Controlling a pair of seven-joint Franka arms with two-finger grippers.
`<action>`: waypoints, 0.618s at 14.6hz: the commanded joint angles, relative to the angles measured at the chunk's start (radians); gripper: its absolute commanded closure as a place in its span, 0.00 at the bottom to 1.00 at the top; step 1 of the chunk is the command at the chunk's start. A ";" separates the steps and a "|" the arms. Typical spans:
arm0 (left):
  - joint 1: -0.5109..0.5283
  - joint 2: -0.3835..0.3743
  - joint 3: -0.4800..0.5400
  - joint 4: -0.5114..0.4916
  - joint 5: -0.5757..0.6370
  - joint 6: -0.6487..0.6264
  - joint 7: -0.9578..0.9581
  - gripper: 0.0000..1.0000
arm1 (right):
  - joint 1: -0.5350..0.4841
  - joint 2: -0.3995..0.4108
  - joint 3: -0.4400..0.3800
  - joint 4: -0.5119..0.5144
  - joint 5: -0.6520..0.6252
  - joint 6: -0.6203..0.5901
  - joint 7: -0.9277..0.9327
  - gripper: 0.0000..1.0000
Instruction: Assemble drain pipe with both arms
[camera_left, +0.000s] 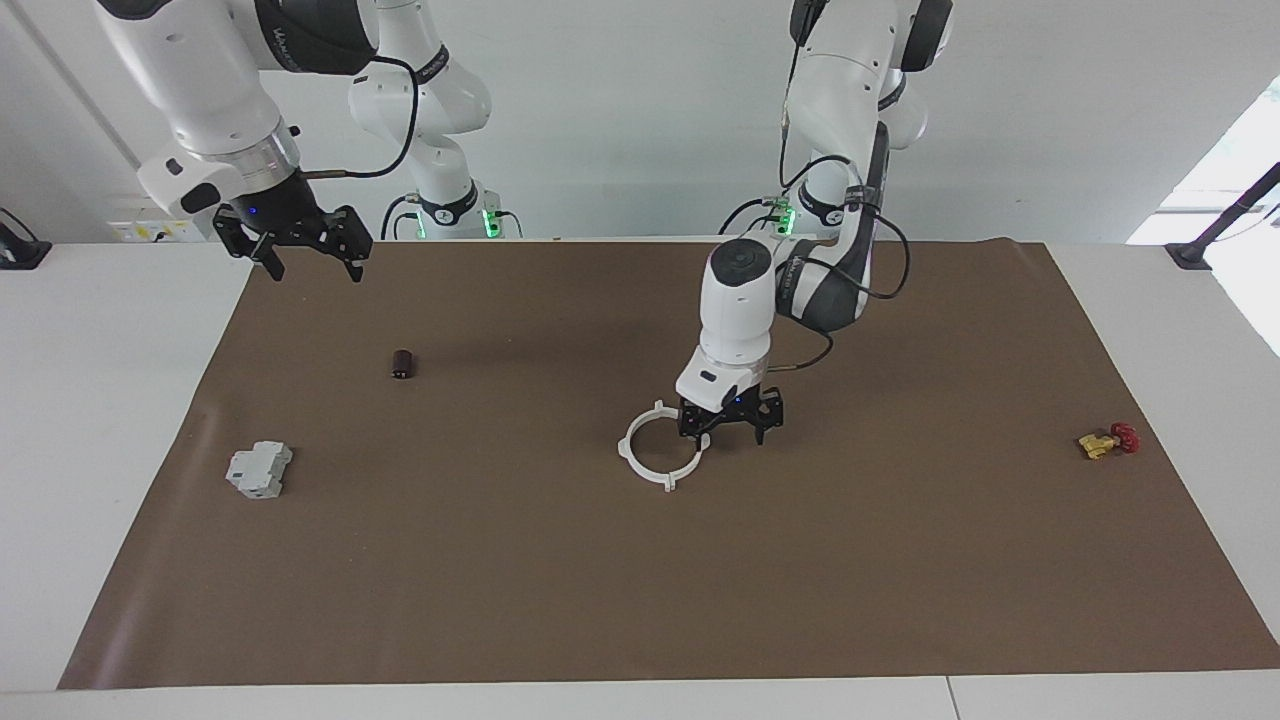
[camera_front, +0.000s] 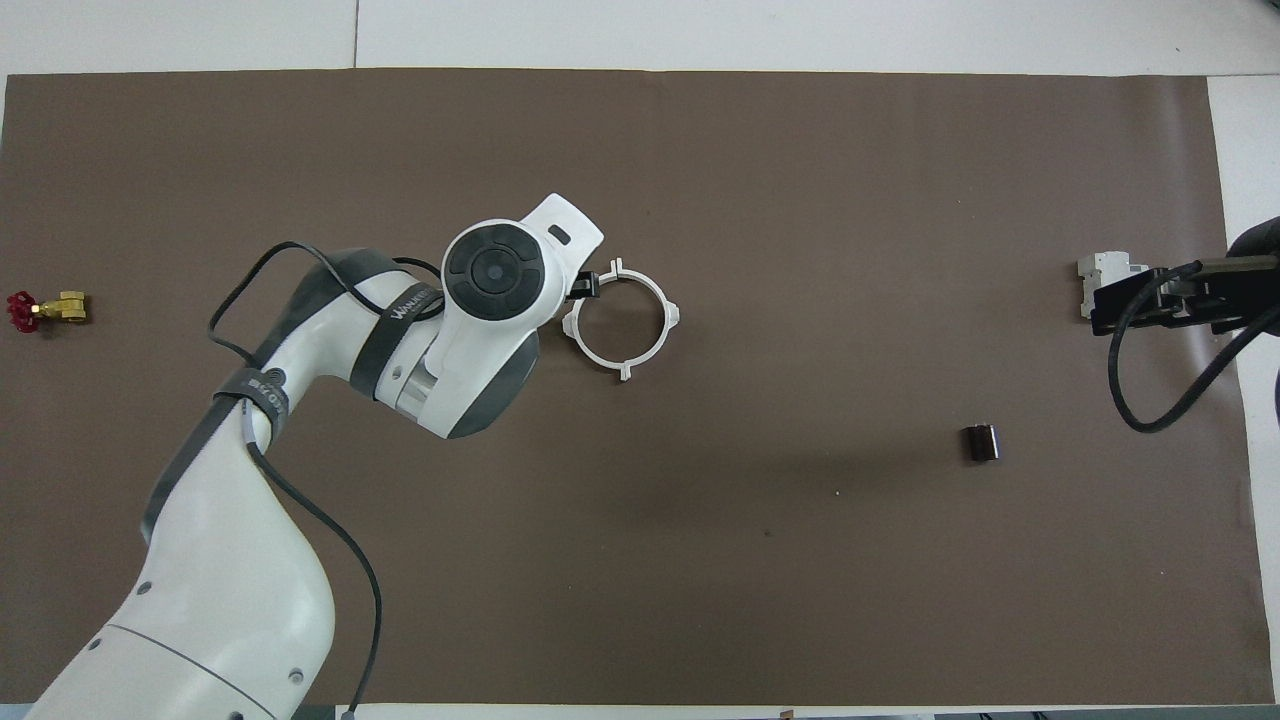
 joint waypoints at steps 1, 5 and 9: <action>0.091 -0.152 -0.004 -0.104 0.017 -0.050 0.045 0.00 | -0.016 -0.009 0.007 -0.006 0.002 0.014 -0.035 0.00; 0.243 -0.227 -0.009 -0.097 -0.007 -0.150 0.237 0.00 | -0.014 -0.009 0.007 -0.006 0.002 0.014 -0.034 0.00; 0.400 -0.295 -0.006 -0.045 -0.108 -0.269 0.488 0.00 | -0.014 -0.009 0.007 -0.006 -0.001 0.016 -0.035 0.00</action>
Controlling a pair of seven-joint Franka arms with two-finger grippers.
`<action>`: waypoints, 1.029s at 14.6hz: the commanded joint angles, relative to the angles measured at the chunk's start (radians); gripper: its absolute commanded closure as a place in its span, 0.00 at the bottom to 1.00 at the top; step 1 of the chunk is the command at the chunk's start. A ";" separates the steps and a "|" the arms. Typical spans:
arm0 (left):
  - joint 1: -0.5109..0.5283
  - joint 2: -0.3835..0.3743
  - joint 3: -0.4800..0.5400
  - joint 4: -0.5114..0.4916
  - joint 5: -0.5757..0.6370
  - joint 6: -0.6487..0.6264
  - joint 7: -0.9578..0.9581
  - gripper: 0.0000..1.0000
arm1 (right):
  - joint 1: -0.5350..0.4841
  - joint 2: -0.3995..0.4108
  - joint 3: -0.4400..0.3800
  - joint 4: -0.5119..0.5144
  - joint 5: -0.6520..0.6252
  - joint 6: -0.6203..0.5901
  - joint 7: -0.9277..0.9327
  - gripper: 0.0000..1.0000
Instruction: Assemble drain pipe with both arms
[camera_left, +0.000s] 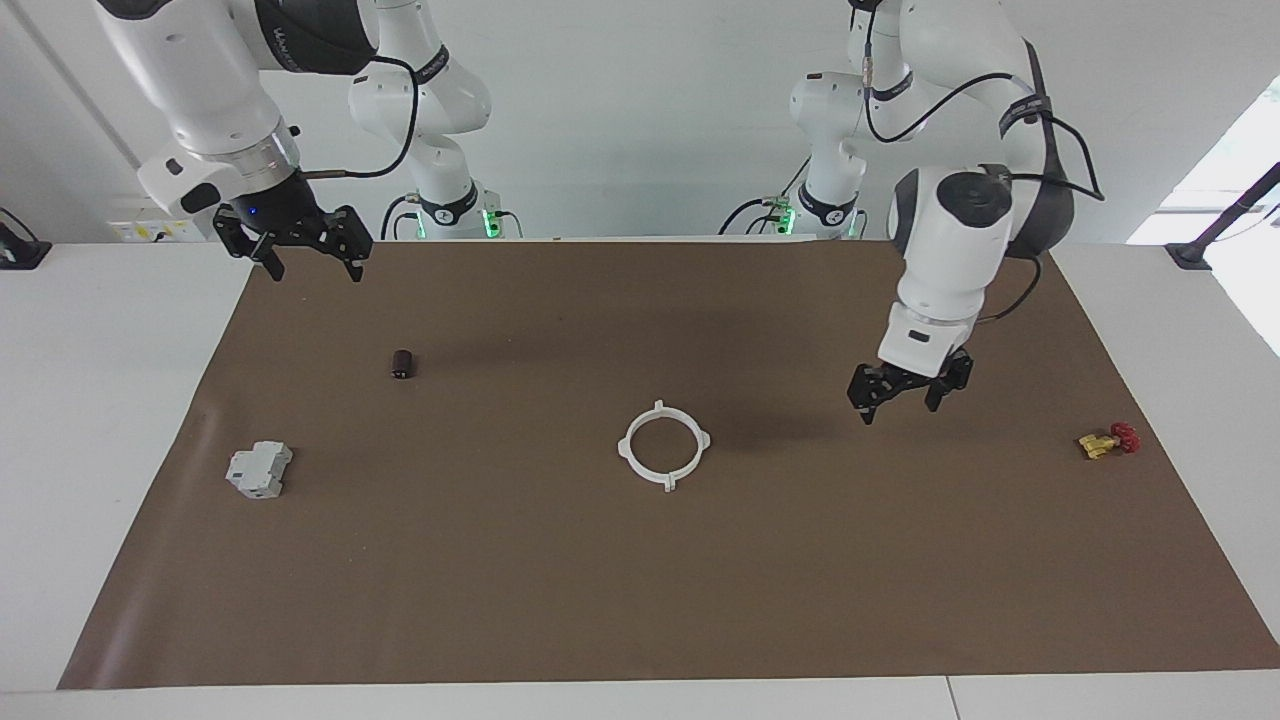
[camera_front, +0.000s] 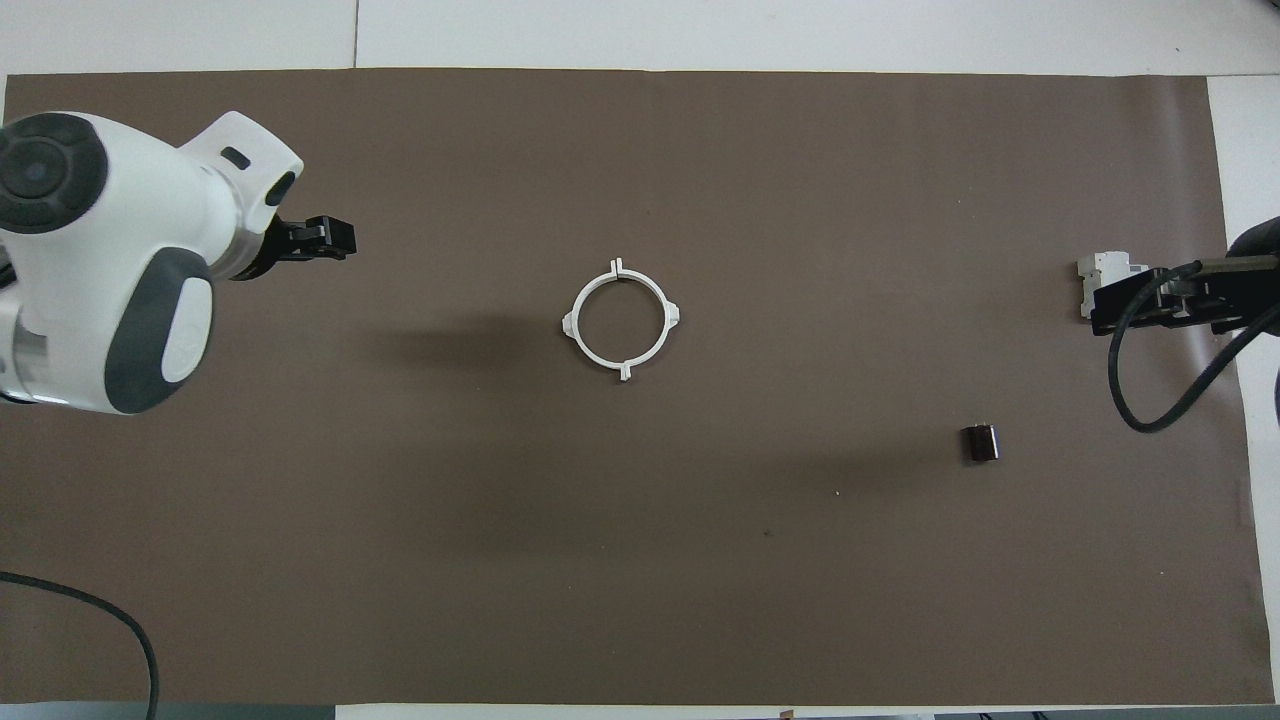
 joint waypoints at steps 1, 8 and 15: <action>0.090 -0.062 -0.008 0.036 -0.048 -0.137 0.156 0.00 | -0.013 -0.008 0.007 -0.006 -0.001 0.016 -0.035 0.00; 0.159 -0.096 0.002 0.206 -0.082 -0.413 0.241 0.00 | -0.013 -0.009 0.008 -0.006 -0.001 0.016 -0.035 0.00; 0.213 -0.096 0.001 0.263 -0.131 -0.524 0.326 0.00 | -0.014 -0.009 0.008 -0.006 0.000 0.017 -0.034 0.00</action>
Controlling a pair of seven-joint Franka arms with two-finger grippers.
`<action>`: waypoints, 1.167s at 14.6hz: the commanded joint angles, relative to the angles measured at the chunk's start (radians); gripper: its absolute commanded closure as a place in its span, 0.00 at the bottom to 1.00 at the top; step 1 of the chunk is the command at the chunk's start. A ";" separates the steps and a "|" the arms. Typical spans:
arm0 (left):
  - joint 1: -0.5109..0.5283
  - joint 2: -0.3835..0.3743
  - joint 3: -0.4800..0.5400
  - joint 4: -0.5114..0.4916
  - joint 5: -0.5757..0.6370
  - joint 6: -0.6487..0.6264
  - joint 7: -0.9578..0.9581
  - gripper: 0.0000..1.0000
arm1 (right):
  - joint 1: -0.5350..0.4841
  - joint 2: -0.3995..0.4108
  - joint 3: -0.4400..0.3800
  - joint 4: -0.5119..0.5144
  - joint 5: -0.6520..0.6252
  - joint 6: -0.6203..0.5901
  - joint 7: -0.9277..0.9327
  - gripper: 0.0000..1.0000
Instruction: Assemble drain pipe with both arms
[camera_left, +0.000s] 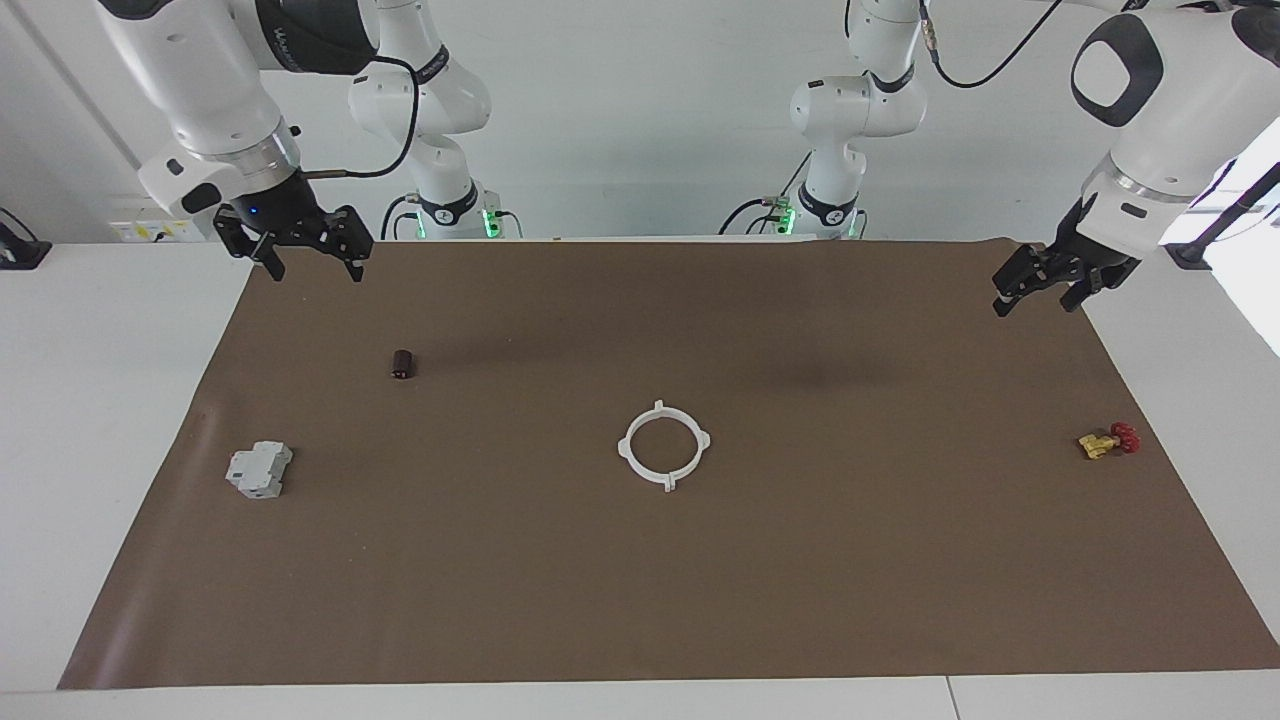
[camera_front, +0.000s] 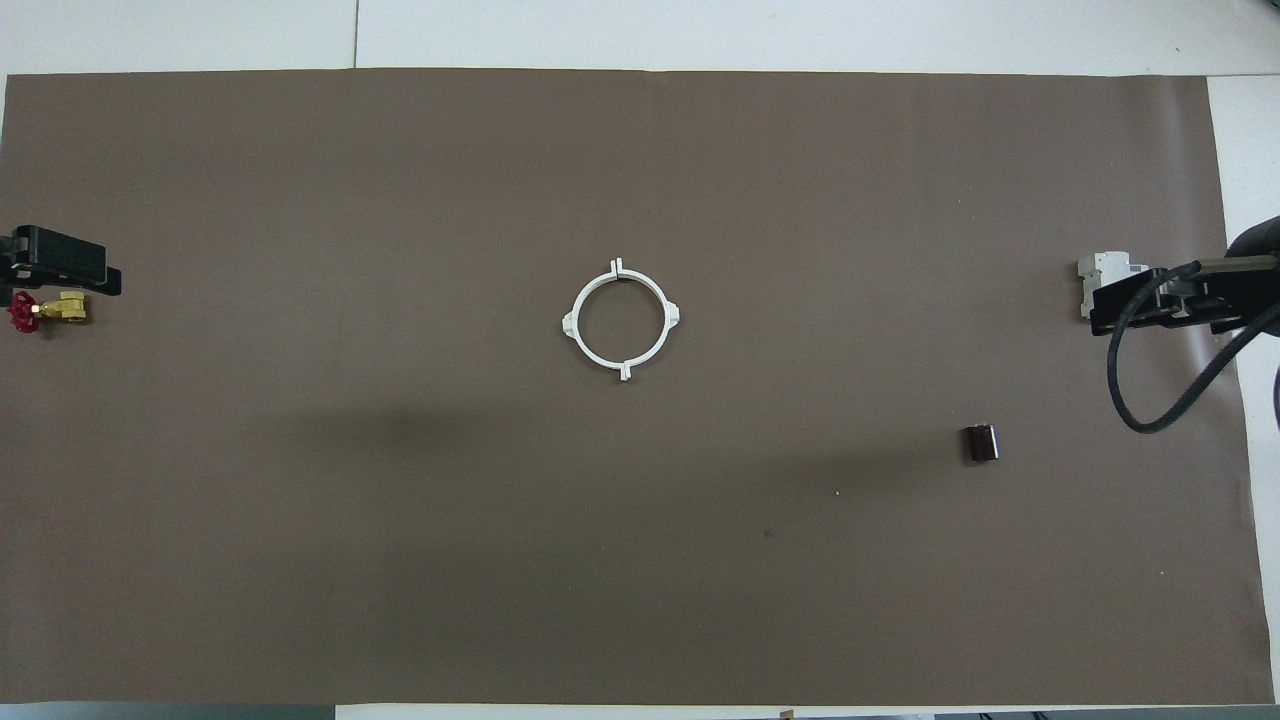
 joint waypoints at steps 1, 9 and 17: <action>0.004 -0.011 -0.007 0.017 -0.011 -0.059 0.030 0.00 | -0.013 -0.009 0.007 -0.006 0.000 0.016 -0.033 0.00; 0.004 -0.050 -0.008 -0.021 -0.008 -0.059 0.033 0.00 | -0.011 -0.009 0.008 -0.001 -0.003 0.016 -0.033 0.00; -0.005 -0.053 -0.008 -0.029 0.052 -0.067 0.027 0.00 | -0.004 -0.009 0.013 0.000 0.000 0.016 -0.032 0.00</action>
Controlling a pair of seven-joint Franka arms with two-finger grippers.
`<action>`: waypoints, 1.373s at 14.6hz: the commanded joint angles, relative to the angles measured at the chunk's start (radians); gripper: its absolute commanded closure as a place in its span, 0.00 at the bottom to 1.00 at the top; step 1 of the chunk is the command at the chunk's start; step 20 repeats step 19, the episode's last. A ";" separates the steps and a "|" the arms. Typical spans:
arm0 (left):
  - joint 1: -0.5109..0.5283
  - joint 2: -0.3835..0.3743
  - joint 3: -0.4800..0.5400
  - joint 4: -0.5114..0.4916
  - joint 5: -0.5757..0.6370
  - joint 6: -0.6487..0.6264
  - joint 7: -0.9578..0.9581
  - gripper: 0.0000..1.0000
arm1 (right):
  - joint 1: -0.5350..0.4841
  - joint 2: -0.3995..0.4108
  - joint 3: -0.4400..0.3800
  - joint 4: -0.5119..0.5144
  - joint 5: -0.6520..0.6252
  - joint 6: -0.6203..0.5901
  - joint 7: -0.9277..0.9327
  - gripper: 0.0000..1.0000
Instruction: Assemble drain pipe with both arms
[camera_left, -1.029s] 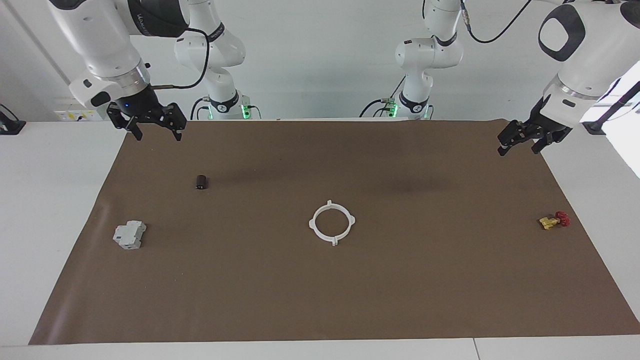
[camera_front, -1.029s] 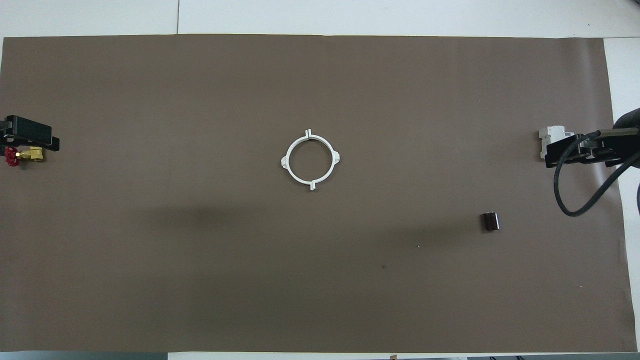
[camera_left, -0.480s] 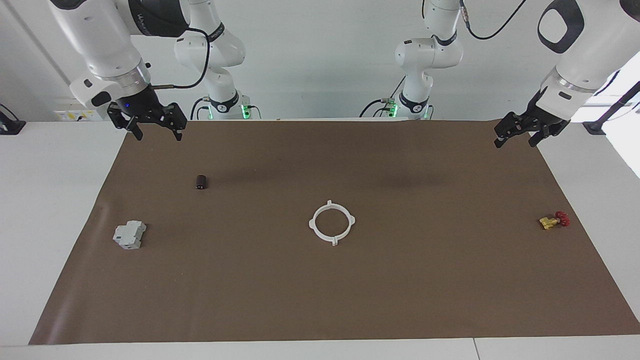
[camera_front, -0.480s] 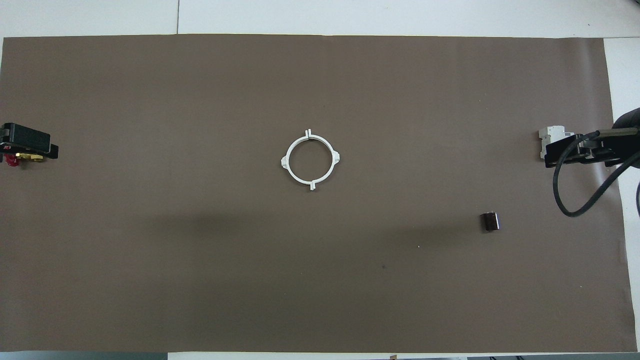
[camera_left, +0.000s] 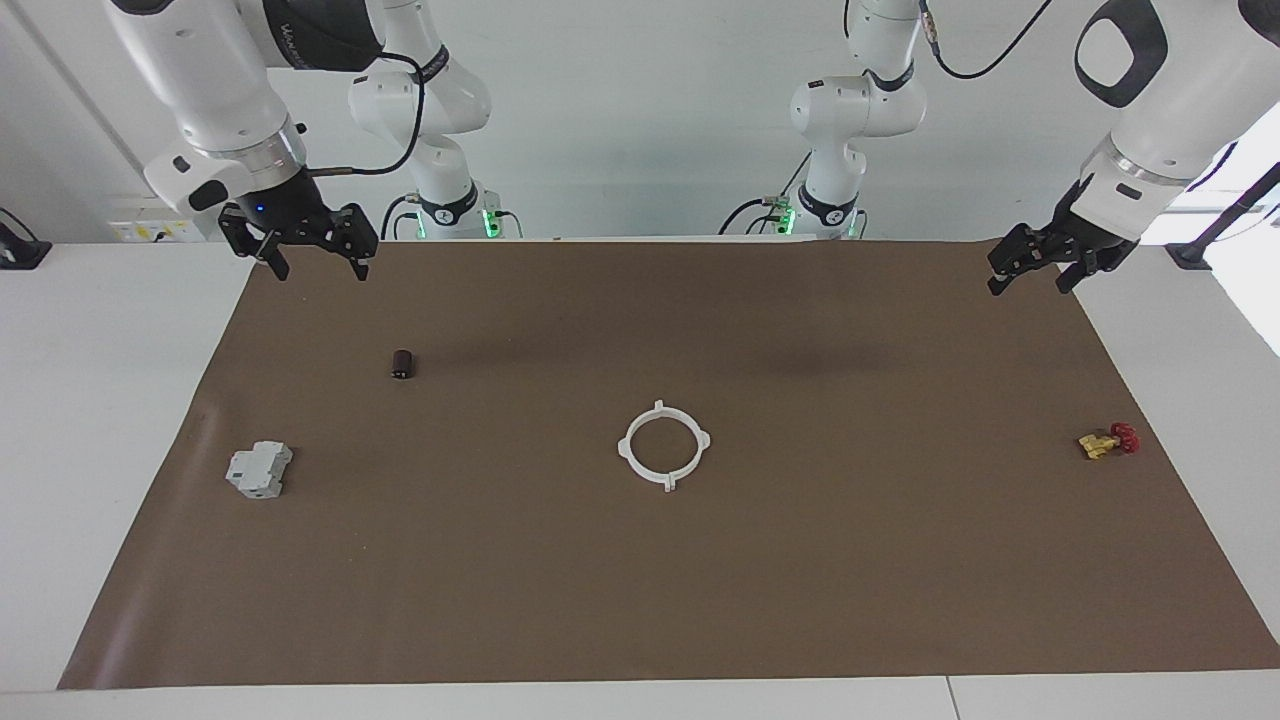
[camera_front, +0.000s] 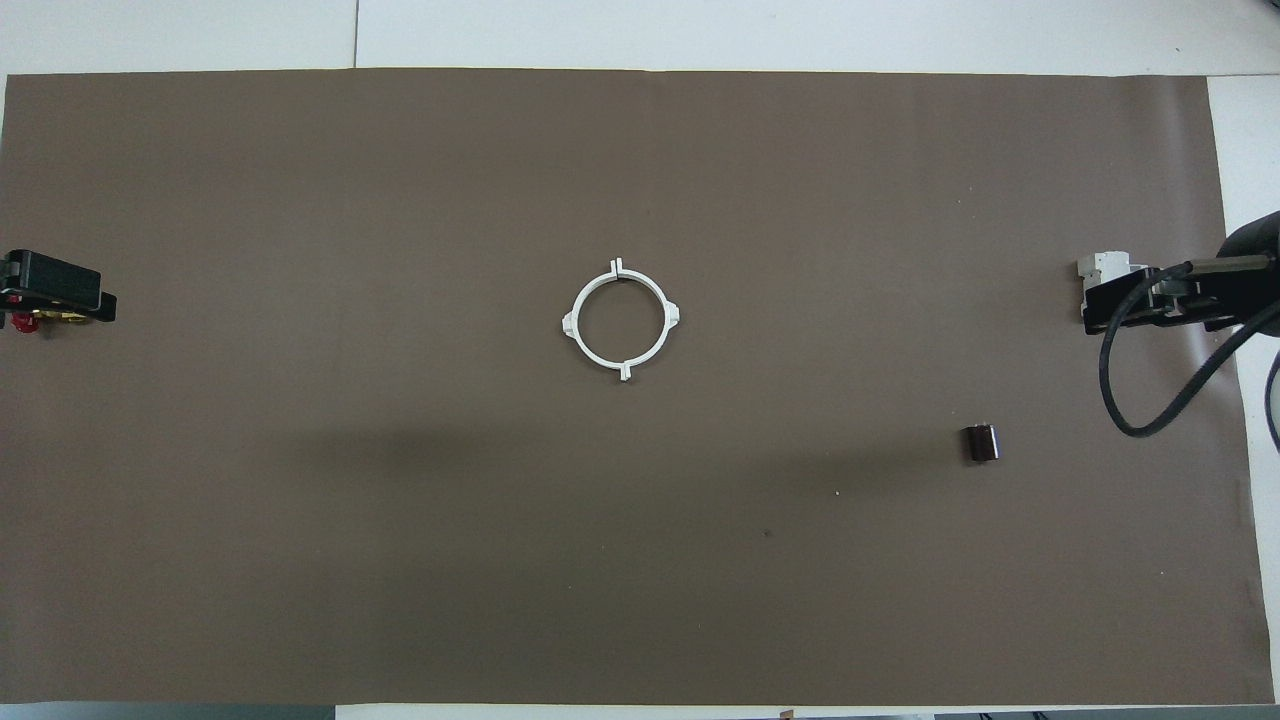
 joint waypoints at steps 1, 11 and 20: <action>-0.006 -0.024 0.001 -0.022 0.035 -0.007 0.012 0.00 | -0.007 -0.009 0.003 -0.006 0.000 0.017 -0.032 0.00; -0.010 -0.027 -0.005 -0.028 0.036 0.000 0.010 0.00 | -0.010 -0.011 0.003 -0.006 0.002 0.012 -0.032 0.00; -0.009 -0.031 -0.007 -0.028 0.035 -0.011 0.006 0.00 | -0.010 -0.011 0.003 -0.006 0.002 0.014 -0.032 0.00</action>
